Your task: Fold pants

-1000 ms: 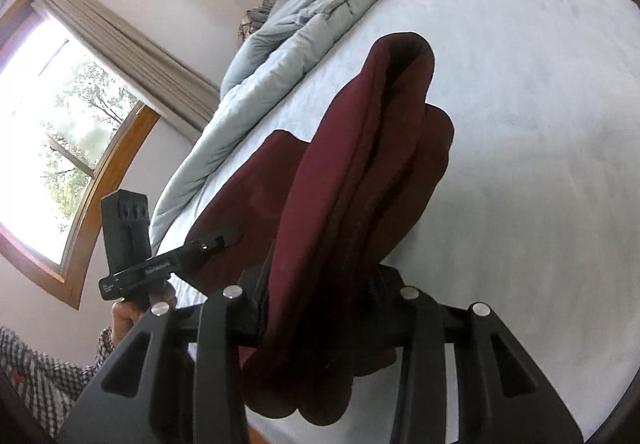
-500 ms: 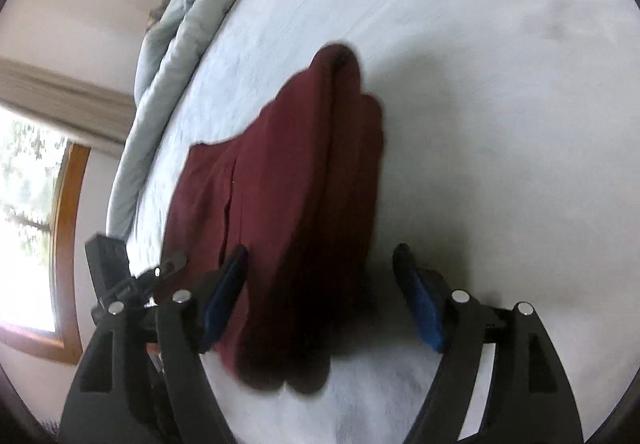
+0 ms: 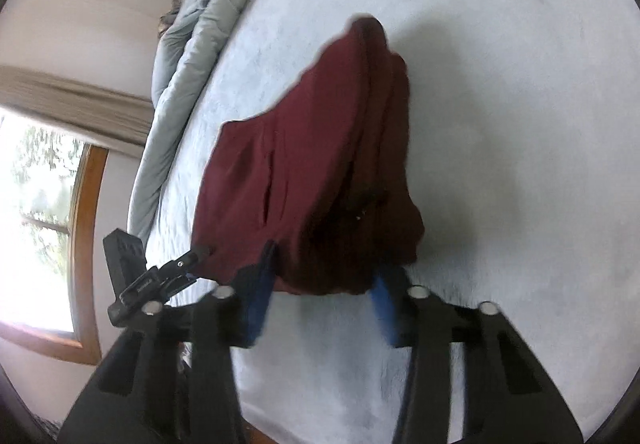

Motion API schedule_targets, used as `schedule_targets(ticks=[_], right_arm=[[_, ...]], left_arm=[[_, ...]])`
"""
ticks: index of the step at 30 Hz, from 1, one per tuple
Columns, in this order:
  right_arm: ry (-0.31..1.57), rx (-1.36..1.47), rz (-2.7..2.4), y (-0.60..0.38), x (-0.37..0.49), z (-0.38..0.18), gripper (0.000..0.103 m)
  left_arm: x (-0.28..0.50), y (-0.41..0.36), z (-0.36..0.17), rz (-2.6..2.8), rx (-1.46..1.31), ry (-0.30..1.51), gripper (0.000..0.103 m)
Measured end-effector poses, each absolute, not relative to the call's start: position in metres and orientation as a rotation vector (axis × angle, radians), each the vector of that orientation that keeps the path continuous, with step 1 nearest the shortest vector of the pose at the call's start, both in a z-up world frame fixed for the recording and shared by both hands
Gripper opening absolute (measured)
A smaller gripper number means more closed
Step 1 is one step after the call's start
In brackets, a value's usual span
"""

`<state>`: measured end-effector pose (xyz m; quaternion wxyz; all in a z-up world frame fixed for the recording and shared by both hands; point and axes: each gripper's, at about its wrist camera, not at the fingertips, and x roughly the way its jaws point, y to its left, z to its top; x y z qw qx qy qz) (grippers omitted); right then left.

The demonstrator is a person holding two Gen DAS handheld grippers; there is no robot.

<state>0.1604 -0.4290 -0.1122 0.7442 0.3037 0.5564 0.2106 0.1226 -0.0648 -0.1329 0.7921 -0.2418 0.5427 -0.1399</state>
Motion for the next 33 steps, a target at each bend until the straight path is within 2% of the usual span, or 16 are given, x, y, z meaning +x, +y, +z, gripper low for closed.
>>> schedule_targets(ticks=[3, 8, 10, 12, 14, 16, 18, 21, 24, 33], right_arm=[[1.229, 0.649, 0.415, -0.433, 0.164, -0.110, 0.032], [1.282, 0.684, 0.394, -0.441, 0.158, -0.135, 0.033], [1.261, 0.679, 0.401, -0.443, 0.153, -0.126, 0.045], [1.228, 0.657, 0.409, -0.442, 0.148, -0.113, 0.046], [1.208, 0.576, 0.376, -0.436, 0.142, -0.097, 0.054], [1.190, 0.503, 0.346, -0.428, 0.129, -0.080, 0.069], [1.183, 0.429, 0.288, -0.419, 0.117, -0.066, 0.083], [1.179, 0.338, 0.217, -0.402, 0.106, -0.054, 0.094], [1.189, 0.257, 0.136, -0.384, 0.098, -0.047, 0.097], [1.255, 0.119, 0.099, -0.357, 0.086, -0.043, 0.097]], left_arm=[[0.126, -0.076, -0.133, -0.296, -0.474, 1.170, 0.082], [0.135, -0.089, -0.146, -0.284, -0.449, 1.207, 0.085], [0.133, -0.090, -0.137, -0.268, -0.433, 1.207, 0.084], [0.126, -0.090, -0.123, -0.240, -0.392, 1.199, 0.084], [0.114, -0.091, -0.104, -0.211, -0.345, 1.176, 0.089], [0.098, -0.094, -0.086, -0.187, -0.303, 1.154, 0.099], [0.086, -0.095, -0.073, -0.200, -0.288, 1.144, 0.099], [0.071, -0.093, -0.063, -0.177, -0.270, 1.143, 0.099], [0.066, -0.099, -0.054, -0.179, -0.268, 1.152, 0.099], [0.038, -0.091, -0.040, -0.129, -0.236, 1.106, 0.099]])
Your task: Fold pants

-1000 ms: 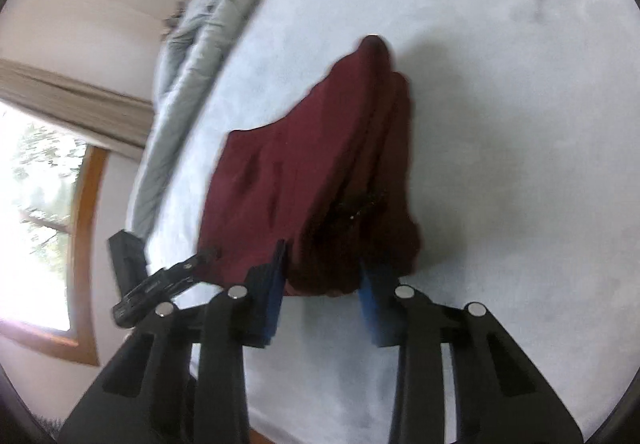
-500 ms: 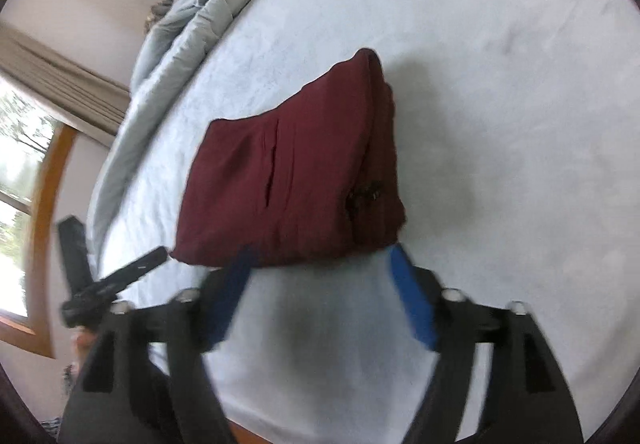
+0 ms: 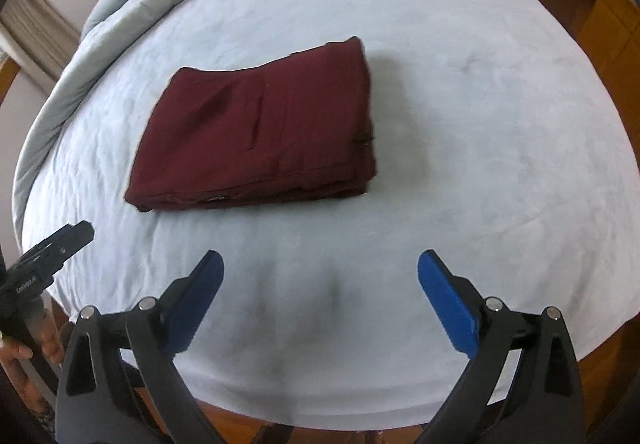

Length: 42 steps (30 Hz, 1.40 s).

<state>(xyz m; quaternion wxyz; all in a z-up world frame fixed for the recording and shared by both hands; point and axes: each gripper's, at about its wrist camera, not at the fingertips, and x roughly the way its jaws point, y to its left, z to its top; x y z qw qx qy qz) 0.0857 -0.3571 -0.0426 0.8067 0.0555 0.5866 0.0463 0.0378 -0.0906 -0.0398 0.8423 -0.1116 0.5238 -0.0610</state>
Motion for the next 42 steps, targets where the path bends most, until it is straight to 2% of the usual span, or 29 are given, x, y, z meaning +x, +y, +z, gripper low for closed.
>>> schedule_targets(ticks=[21, 42], right_arm=[[1.215, 0.107, 0.012, -0.346, 0.064, -0.023, 0.097], [1.230, 0.102, -0.002, -0.337, 0.067, -0.030, 0.097]], left_arm=[[0.021, -0.102, -0.025, -0.109, -0.173, 1.094, 0.099], [0.024, -0.102, -0.026, -0.085, -0.142, 1.088, 0.099]])
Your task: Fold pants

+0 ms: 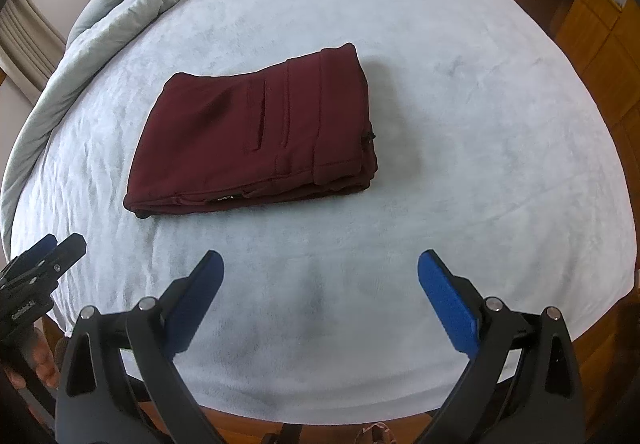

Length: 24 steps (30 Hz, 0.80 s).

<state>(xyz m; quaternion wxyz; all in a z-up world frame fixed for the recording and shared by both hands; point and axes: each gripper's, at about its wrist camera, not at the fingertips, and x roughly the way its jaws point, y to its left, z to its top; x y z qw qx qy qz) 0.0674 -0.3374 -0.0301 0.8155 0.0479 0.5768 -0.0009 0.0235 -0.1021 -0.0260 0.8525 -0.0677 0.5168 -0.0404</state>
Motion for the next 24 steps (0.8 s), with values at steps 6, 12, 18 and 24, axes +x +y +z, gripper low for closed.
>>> schedule_targets(ticks=[6, 12, 18, 24], right_arm=[[1.237, 0.094, -0.006, -0.3374, 0.0702, -0.0327, 0.097], [1.237, 0.098, -0.006, -0.3382, 0.0713, -0.0333, 0.097], [1.243, 0.104, -0.014, -0.3389, 0.0715, -0.0353, 0.097], [1.247, 0.119, -0.021, -0.3421, 0.0710, -0.0364, 0.097]], left_arm=[[0.0234, -0.1022, -0.0265, -0.080, -0.132, 1.089, 0.099], [0.0218, -0.1029, -0.0263, -0.078, -0.124, 1.086, 0.099], [0.0218, -0.1028, -0.0266, -0.074, -0.122, 1.086, 0.099], [0.0216, -0.1021, -0.0262, -0.061, -0.116, 1.088, 0.099]])
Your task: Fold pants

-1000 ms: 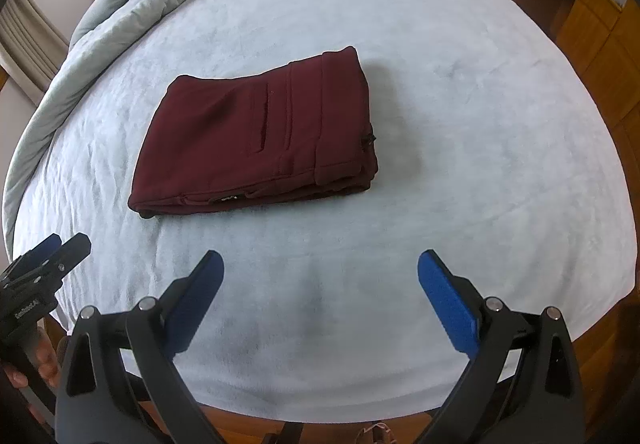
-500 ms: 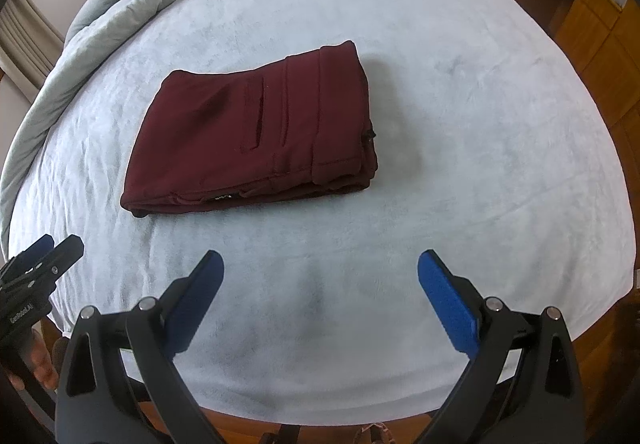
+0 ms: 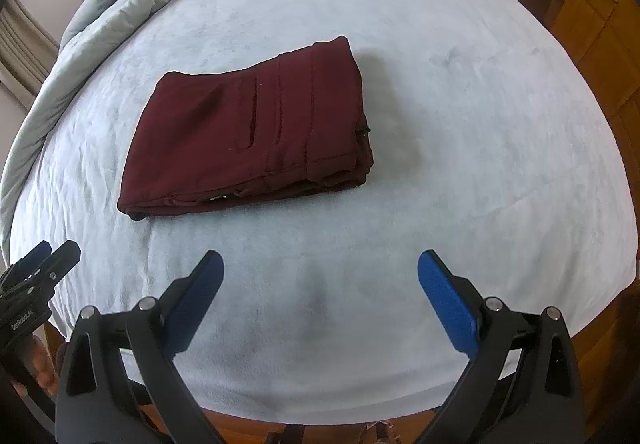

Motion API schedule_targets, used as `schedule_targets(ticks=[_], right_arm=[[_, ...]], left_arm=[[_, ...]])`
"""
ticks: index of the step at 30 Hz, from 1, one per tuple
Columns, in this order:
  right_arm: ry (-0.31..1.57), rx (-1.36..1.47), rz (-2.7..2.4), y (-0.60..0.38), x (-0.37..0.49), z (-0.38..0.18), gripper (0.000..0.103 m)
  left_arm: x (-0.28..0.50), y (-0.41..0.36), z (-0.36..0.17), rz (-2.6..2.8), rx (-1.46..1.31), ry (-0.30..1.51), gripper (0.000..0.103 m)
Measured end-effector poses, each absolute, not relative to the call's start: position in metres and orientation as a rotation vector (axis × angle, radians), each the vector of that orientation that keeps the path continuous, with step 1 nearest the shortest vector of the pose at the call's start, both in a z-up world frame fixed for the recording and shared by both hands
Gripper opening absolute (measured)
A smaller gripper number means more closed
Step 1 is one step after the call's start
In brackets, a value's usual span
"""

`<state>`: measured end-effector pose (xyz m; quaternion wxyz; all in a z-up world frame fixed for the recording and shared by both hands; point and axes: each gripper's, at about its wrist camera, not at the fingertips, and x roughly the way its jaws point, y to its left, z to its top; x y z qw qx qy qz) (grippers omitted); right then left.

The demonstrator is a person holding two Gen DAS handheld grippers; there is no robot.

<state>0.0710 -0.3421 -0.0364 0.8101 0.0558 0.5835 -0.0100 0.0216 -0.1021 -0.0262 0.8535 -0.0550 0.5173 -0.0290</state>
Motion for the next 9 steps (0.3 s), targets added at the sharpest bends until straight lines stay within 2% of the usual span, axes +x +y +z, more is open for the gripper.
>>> schedule_targets(ticks=[9], right_arm=[[1.247, 0.128, -0.020, -0.3454, 0.0703, -0.0360, 0.097]], left_arm=[[0.0209, -0.1019, -0.0241, -0.067, -0.121, 1.093, 0.099]])
